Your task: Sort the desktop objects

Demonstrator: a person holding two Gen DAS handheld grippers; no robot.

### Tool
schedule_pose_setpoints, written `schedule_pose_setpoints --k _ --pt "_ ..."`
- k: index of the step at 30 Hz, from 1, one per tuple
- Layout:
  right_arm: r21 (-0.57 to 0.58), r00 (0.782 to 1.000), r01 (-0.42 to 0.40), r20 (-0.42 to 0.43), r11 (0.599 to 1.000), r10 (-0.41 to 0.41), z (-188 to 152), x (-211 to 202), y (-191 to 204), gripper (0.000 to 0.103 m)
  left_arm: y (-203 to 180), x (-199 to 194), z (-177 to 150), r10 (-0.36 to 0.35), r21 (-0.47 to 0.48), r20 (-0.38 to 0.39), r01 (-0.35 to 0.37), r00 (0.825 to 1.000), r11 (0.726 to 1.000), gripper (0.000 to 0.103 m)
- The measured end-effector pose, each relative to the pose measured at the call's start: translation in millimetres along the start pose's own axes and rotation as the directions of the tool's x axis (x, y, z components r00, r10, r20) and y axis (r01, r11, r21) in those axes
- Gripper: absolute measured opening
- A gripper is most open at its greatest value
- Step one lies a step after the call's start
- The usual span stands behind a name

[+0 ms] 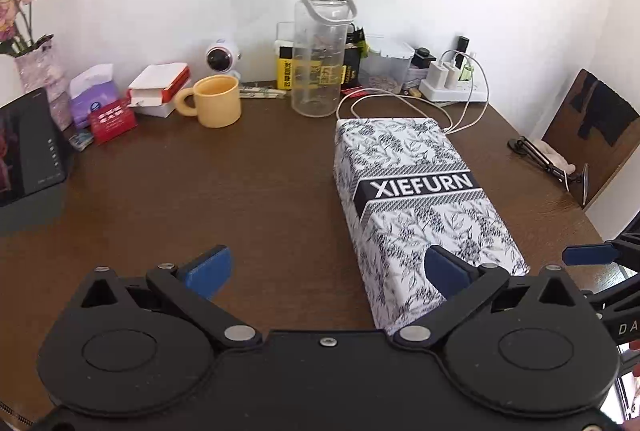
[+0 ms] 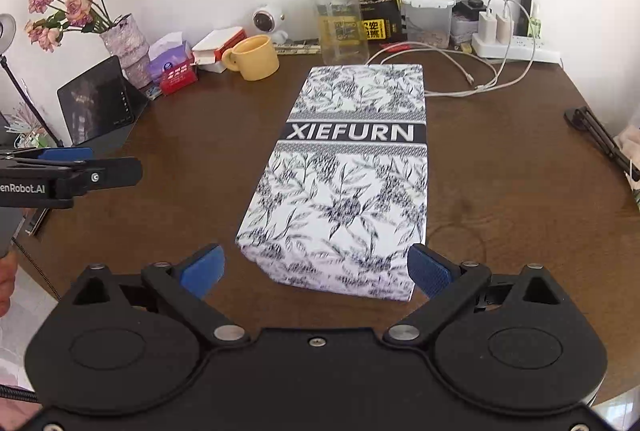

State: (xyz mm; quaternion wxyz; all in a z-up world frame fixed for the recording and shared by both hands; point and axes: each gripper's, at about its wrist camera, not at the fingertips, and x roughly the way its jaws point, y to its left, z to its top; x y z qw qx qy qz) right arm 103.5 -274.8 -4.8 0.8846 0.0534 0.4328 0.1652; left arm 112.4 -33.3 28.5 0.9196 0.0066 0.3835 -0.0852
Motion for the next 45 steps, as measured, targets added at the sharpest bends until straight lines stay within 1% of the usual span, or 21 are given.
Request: schedule_pose_setpoints --k 5,9,11,15,18,20,29,45 --pt "-0.013 0.999 0.001 -0.043 1.0 -0.001 -16 -5 19 0.099 8 -25 -22 0.011 -0.019 0.001 -0.011 1.0 1.0 0.103" --pt "-0.022 0.999 0.021 -0.049 1.0 -0.022 -26 -12 35 0.099 12 -35 -33 0.046 -0.031 -0.028 -0.047 0.999 0.998 0.103" --pt "-0.02 0.998 0.035 -0.051 0.999 -0.035 -29 -15 42 0.099 16 -38 -40 0.034 -0.037 -0.042 -0.036 0.999 0.999 0.103" --pt "-0.007 0.997 0.057 -0.052 0.998 -0.057 -36 -20 54 0.099 28 -44 -54 -0.004 -0.065 -0.1 -0.002 0.995 0.998 0.103" --pt "-0.003 0.996 0.069 -0.057 0.998 -0.069 -41 -23 60 0.099 33 -49 -62 -0.002 -0.076 -0.12 -0.007 0.993 0.997 0.103" --pt "-0.001 0.995 0.077 -0.061 0.997 -0.077 -44 -24 64 0.099 35 -52 -65 0.003 -0.072 -0.118 -0.011 0.993 0.997 0.103" --pt "0.005 0.993 0.097 -0.064 0.995 -0.096 -47 -26 75 0.099 38 -59 -71 -0.021 -0.054 -0.106 0.015 0.994 0.998 0.103" --pt "0.006 0.992 0.104 -0.069 0.995 -0.103 -49 -23 85 0.101 47 -55 -69 -0.044 -0.062 -0.114 0.037 0.992 0.997 0.103"
